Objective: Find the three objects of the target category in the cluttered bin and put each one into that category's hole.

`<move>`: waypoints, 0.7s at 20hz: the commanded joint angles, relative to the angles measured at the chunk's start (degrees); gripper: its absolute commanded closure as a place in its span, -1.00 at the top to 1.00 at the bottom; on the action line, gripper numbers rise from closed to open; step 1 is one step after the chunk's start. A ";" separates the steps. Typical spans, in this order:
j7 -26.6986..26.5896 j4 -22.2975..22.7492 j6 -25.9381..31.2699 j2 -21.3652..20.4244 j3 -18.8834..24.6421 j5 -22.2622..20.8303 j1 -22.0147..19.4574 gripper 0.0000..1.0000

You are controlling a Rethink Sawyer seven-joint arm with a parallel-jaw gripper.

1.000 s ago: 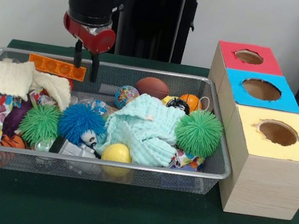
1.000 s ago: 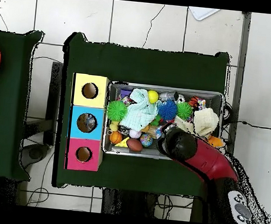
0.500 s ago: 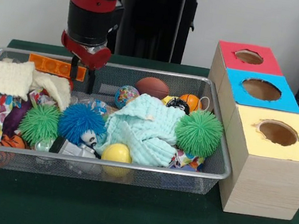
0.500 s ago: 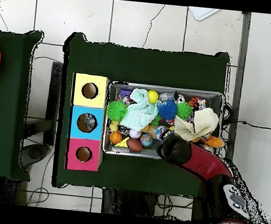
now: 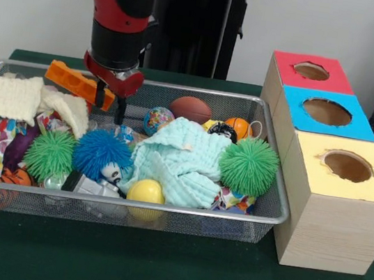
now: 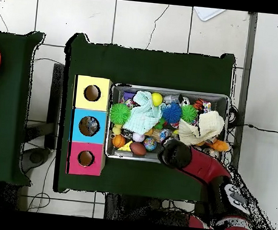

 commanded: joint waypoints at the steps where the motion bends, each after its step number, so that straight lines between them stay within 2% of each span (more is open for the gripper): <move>1: 6.50 -4.46 -2.13 5.31 2.89 0.96 2.58 1.00; 8: 7.95 -7.10 -1.56 6.89 1.92 2.50 5.59 1.00; 14: 7.39 -10.53 -3.29 10.78 1.21 2.44 5.39 1.00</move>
